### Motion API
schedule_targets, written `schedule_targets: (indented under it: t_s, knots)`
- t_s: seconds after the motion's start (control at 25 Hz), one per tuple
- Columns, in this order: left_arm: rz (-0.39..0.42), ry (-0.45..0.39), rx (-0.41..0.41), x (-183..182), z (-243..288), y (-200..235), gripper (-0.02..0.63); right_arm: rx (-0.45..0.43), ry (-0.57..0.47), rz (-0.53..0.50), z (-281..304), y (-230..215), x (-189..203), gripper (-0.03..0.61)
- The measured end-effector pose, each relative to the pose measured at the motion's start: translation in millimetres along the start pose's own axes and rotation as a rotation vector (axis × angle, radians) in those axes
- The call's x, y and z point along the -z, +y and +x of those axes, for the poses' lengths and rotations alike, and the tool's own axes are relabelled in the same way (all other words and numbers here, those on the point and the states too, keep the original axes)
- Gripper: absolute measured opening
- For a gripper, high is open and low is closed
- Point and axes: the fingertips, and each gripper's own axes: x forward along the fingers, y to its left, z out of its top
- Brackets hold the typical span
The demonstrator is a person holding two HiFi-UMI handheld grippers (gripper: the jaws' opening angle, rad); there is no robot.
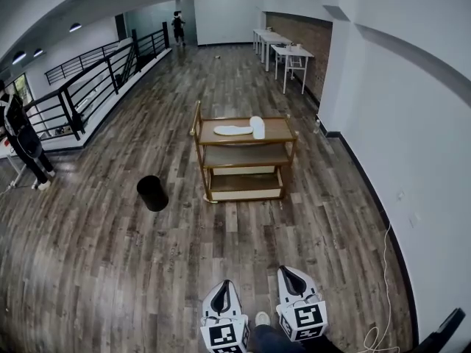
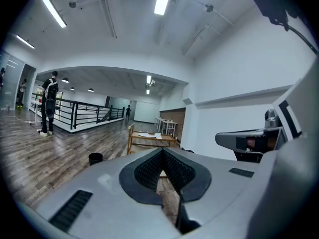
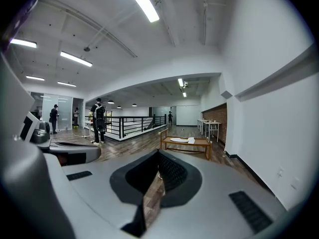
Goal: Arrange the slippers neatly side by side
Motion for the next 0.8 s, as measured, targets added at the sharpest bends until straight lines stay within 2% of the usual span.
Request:
schedule_targets:
  t_s: [0.44, 0.8]
  knots:
    - [0.0, -0.01, -0.021, -29.0, 127.3, -8.3, 0.002, -0.052, 0.042, 0.013, 106.3, -70.7, -16.0, -0.002]
    - [-0.002, 0.001, -0.028, -35.8, 173.3, -14.1, 0.002, -0.058, 0.035, 0.027, 140.6, -100.2, -23.5, -0.002]
